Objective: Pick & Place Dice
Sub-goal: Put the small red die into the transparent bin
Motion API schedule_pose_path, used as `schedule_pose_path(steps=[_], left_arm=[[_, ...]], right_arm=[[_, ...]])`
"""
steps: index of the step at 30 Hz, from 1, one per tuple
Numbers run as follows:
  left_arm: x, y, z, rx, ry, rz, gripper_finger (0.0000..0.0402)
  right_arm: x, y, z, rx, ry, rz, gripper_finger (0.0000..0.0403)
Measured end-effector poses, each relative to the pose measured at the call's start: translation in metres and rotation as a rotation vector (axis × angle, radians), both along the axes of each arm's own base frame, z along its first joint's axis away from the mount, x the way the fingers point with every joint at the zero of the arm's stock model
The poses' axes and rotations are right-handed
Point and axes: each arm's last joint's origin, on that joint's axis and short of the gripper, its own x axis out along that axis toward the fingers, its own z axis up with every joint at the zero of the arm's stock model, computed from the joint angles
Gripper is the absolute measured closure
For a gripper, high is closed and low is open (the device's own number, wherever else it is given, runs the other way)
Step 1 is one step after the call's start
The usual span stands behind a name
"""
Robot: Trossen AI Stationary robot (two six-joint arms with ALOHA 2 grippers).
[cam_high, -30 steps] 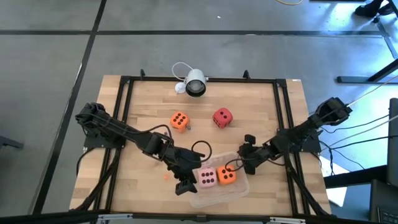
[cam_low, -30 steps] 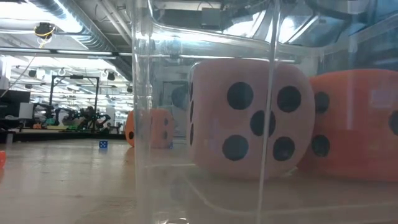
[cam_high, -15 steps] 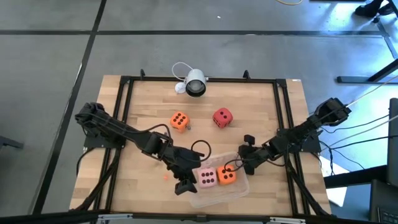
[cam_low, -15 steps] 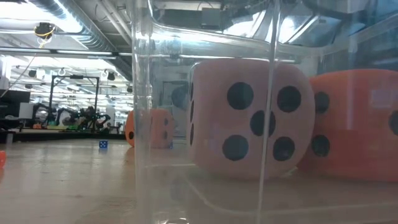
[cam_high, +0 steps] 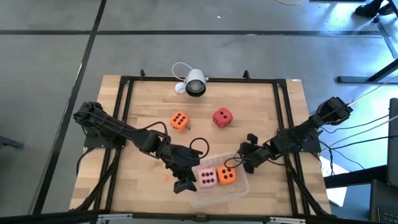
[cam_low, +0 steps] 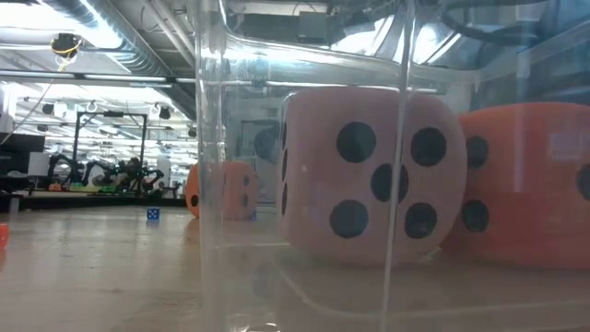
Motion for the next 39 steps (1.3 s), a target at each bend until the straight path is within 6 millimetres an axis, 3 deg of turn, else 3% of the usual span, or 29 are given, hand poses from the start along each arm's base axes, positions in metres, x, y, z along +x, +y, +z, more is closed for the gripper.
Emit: schedule_pose_path(steps=[14, 23, 31, 39], left_arm=[[-0.005, 0.003, 0.008, 0.014, -0.043, -0.015, 0.0187], [-0.028, 0.015, 0.039, 0.044, -0.168, 0.030, 0.0187], [-0.063, 0.032, 0.071, 0.126, -0.300, 0.124, 0.0187], [-0.082, 0.046, 0.074, 0.326, -0.279, 0.293, 0.0187]], right_arm=[[-0.022, -0.012, 0.032, 0.123, -0.027, -0.150, 0.0351], [-0.031, -0.018, 0.066, 0.270, -0.210, -0.205, 0.0351], [-0.025, -0.016, 0.124, 0.311, -0.423, -0.185, 0.0351], [-0.010, -0.008, 0.187, 0.332, -0.563, -0.115, 0.0351]])
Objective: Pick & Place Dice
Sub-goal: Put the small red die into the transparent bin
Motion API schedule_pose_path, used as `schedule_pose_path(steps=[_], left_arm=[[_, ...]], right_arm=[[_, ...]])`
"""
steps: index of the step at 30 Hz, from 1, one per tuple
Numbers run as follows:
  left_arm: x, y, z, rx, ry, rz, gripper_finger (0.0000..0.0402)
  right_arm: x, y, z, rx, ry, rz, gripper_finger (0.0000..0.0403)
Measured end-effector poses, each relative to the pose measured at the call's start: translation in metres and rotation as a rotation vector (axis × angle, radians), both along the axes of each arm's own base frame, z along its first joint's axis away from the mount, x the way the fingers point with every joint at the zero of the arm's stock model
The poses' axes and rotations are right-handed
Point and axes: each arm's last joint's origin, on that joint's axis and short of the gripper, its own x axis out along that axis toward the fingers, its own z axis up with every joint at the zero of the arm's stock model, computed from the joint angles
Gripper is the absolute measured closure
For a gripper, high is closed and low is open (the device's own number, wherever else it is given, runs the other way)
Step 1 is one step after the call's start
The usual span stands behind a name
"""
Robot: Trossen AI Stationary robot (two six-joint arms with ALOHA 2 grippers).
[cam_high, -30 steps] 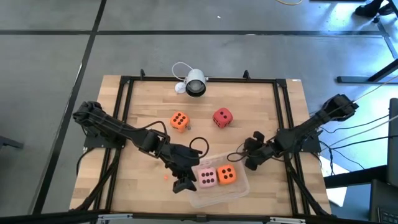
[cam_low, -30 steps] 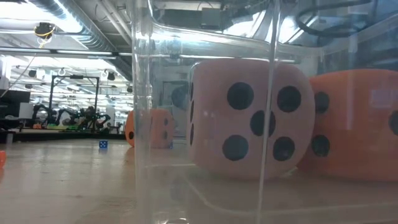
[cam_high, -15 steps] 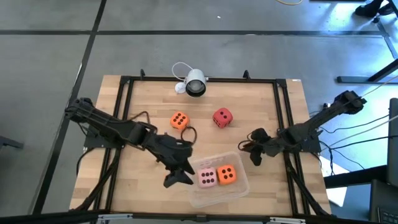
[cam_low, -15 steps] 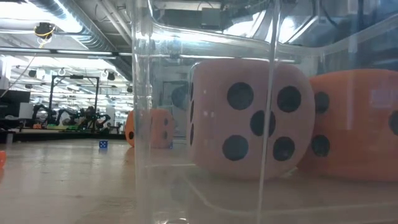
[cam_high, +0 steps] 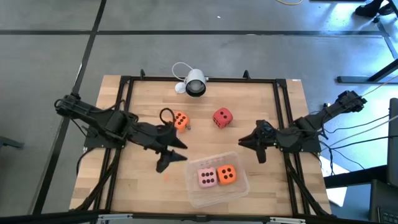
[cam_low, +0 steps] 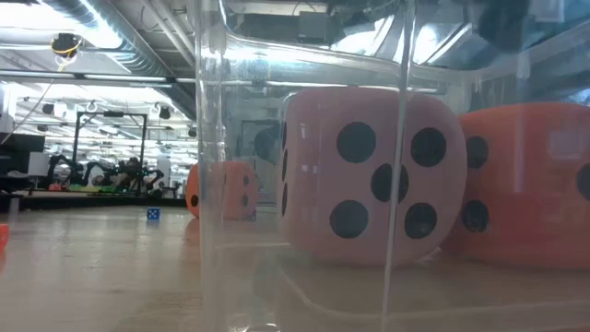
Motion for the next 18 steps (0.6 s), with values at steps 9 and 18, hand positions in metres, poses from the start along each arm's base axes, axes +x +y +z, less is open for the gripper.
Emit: schedule_pose_path(steps=[9, 18], left_arm=[[-0.005, -0.003, -0.007, 0.311, -0.041, 0.182, 0.0187], [-0.014, -0.007, -0.036, 0.312, -0.082, 0.144, 0.0187]], right_arm=[[0.041, 0.035, 0.021, 0.029, 0.048, 0.071, 0.0351], [0.076, 0.078, 0.032, -0.008, 0.236, 0.077, 0.0351]])
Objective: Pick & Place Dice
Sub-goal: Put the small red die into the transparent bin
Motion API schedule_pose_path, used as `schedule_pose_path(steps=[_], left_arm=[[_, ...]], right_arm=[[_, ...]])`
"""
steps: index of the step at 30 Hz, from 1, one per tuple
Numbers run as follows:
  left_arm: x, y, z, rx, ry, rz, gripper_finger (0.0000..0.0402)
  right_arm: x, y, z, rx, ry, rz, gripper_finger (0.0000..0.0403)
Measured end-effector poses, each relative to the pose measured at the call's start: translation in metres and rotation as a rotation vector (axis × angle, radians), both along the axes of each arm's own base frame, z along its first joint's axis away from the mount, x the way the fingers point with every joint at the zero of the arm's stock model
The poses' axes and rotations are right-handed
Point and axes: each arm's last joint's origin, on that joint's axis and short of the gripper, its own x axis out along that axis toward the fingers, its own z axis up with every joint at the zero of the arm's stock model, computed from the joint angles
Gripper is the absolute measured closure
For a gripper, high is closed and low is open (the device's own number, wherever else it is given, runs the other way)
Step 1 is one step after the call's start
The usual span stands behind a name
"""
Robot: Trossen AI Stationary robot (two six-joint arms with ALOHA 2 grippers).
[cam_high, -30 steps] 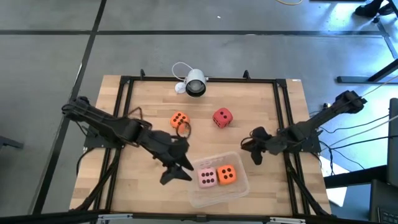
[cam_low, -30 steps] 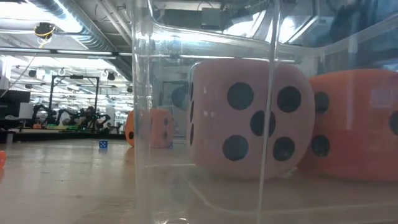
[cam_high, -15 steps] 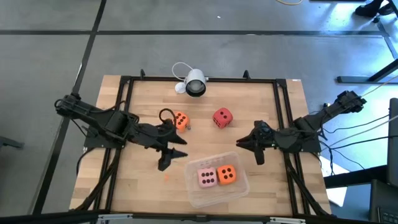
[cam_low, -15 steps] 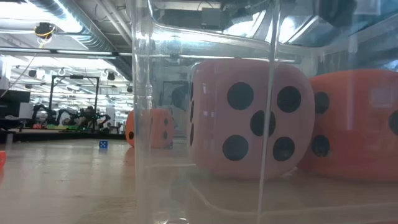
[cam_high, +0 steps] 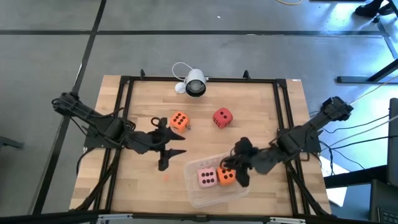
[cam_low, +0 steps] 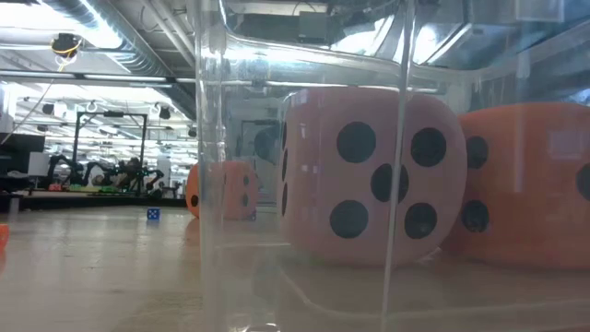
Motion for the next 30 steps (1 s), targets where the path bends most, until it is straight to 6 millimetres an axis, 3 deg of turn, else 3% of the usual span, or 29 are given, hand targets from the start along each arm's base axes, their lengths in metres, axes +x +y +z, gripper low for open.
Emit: schedule_pose_path(steps=[7, 14, 18, 24, 30], left_arm=[[-0.024, 0.009, -0.030, -0.096, -0.084, -0.056, 0.0187], [-0.061, 0.015, -0.047, -0.155, -0.141, -0.143, 0.0187], [-0.075, 0.019, -0.048, -0.130, -0.169, -0.170, 0.0187], [-0.081, 0.021, -0.047, -0.114, -0.164, -0.220, 0.0187], [-0.081, 0.021, -0.050, -0.113, -0.139, -0.233, 0.0187]], right_arm=[[0.025, 0.026, 0.002, 0.002, 0.037, -0.053, 0.0351], [0.047, 0.039, -0.030, 0.093, 0.118, -0.210, 0.0351], [0.056, 0.040, -0.047, 0.142, 0.146, -0.322, 0.0351], [0.056, 0.029, -0.054, 0.159, 0.199, -0.459, 0.0351], [0.054, 0.022, -0.059, 0.149, 0.299, -0.448, 0.0351]])
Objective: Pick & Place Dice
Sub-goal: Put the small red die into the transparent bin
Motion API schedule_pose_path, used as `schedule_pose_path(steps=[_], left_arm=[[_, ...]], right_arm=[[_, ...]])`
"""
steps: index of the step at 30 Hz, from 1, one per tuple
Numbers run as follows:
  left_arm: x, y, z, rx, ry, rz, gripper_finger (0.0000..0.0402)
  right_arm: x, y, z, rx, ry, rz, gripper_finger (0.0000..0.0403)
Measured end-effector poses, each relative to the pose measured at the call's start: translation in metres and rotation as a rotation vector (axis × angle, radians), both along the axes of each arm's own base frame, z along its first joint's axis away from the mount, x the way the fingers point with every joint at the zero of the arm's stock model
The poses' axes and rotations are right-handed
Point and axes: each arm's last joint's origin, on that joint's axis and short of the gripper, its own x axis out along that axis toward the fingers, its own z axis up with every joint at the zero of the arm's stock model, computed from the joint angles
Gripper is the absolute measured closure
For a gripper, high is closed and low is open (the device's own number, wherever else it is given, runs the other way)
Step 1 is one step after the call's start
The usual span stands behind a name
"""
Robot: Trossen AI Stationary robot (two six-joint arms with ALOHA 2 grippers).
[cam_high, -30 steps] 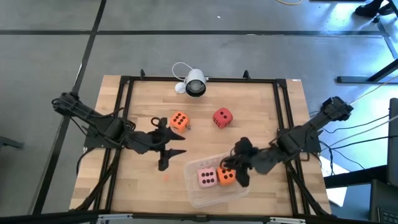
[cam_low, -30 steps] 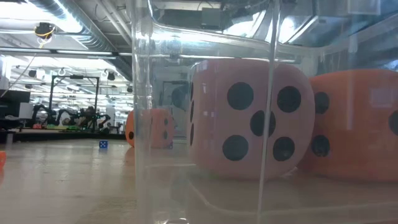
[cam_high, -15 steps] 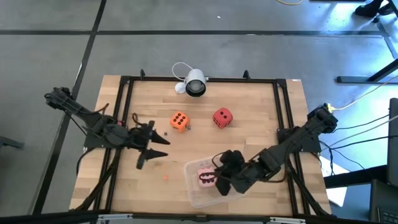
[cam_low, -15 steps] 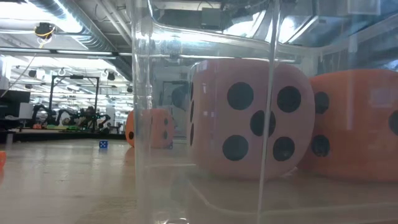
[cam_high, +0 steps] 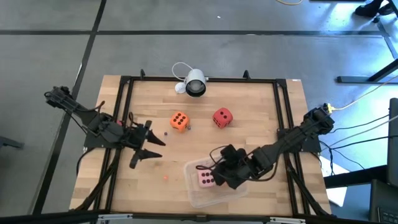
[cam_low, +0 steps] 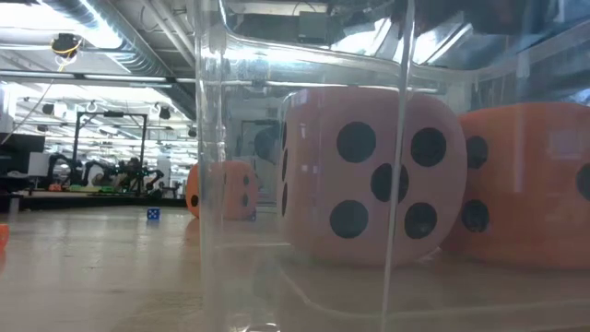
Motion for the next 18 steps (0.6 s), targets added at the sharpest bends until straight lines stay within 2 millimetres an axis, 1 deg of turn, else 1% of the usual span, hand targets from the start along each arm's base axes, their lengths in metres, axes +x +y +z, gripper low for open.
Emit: schedule_pose_path(steps=[3, 7, 18], left_arm=[[0.001, 0.001, -0.001, 0.006, 0.001, 0.030, 0.0187], [0.001, 0.001, -0.001, 0.028, 0.004, 0.027, 0.0187], [0.001, 0.001, -0.002, 0.006, 0.013, 0.033, 0.0187]], right_arm=[[0.002, -0.003, 0.000, 0.016, 0.018, 0.010, 0.0351], [0.003, -0.005, -0.001, 0.013, 0.023, 0.008, 0.0351], [0.004, -0.013, -0.003, 0.051, 0.090, -0.001, 0.0351]])
